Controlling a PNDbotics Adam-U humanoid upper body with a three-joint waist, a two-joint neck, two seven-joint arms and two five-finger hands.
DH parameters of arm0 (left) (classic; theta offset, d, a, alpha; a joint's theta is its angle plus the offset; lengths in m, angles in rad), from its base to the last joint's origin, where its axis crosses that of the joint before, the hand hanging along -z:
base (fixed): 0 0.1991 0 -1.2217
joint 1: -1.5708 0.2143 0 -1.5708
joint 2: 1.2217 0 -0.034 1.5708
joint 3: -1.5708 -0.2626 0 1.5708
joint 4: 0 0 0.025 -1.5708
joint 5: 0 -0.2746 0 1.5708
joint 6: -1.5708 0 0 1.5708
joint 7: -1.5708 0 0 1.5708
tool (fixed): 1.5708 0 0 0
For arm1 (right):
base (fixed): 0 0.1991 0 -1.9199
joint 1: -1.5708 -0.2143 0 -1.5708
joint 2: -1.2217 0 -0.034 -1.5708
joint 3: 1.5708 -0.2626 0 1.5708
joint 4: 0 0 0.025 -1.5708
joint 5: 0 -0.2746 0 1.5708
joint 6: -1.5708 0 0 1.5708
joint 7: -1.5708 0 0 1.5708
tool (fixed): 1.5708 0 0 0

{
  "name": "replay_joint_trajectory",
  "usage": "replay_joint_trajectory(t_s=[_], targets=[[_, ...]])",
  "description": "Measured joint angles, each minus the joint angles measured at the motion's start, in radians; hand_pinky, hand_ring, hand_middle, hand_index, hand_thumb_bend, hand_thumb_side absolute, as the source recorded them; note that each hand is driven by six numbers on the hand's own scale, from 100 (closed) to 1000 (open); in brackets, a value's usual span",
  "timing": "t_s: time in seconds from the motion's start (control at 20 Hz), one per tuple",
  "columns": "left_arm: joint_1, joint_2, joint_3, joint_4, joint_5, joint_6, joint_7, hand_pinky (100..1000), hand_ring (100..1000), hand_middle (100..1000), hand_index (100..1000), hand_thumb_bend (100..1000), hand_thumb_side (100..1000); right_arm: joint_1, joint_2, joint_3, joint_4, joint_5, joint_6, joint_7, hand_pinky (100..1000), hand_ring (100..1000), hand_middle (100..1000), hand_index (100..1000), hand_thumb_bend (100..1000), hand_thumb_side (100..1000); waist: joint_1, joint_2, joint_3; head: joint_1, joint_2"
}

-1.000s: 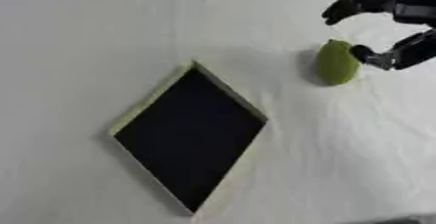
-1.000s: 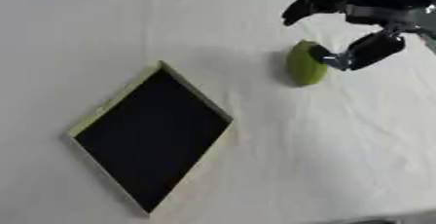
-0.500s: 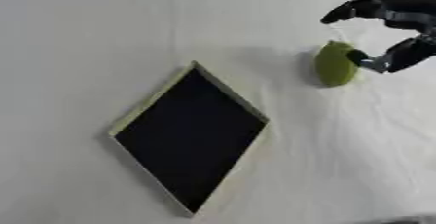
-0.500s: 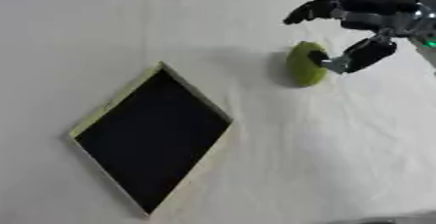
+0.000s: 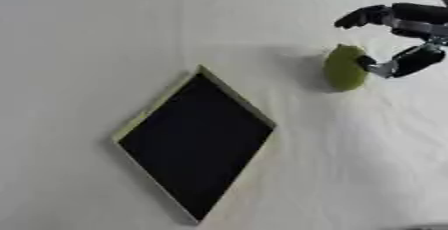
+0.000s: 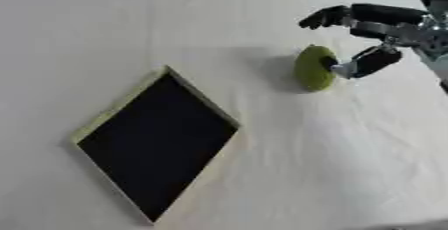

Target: Pick up objects on the table and place them in the box.

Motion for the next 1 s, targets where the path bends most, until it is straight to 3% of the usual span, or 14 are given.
replay_joint_trajectory(t_s=[0.5, 1.0], targets=[[0.0, 0.0, 0.0, 0.0, 0.001, -0.001, -0.003, 503, 590, 599, 656, 100, 471, -0.009, 0.021, 0.012, 0.09, 0.029, -0.031, 0.025, 907, 914, 897, 1000, 128, 223, 0.0, 0.0, 0.001, 0.0, 0.0], [-0.001, 0.0, 0.0, 0.0, 0.005, -0.001, -0.004, 502, 593, 599, 656, 100, 474, -0.029, 0.041, 0.02, 0.186, 0.089, -0.036, 0.023, 909, 912, 893, 1000, 199, 263, 0.0, 0.0, 0.002, 0.0, 0.0]])
